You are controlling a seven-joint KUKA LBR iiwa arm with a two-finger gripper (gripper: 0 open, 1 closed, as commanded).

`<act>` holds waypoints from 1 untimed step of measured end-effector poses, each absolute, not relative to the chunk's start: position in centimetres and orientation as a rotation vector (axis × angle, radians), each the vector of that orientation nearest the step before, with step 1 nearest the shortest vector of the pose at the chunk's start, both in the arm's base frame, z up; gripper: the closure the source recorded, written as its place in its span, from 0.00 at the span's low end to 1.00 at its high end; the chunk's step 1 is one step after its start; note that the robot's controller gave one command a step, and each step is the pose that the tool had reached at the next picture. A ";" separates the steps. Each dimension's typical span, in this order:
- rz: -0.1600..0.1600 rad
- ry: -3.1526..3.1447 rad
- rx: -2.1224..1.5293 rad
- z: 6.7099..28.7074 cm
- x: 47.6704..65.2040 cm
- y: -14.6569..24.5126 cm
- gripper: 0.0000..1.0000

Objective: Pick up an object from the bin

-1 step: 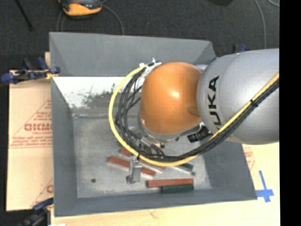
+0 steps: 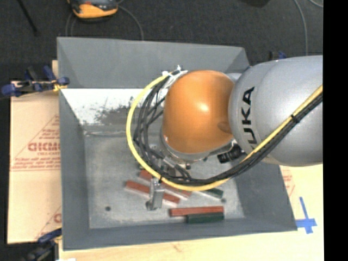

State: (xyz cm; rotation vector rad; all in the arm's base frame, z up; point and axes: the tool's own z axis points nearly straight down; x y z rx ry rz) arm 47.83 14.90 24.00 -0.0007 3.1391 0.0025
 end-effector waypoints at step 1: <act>0.005 3.132 0.055 18.6 49.4 13.9 0.00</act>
Offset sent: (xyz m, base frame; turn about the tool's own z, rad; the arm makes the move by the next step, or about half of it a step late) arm 0.0183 -0.0092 -0.1520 0.0895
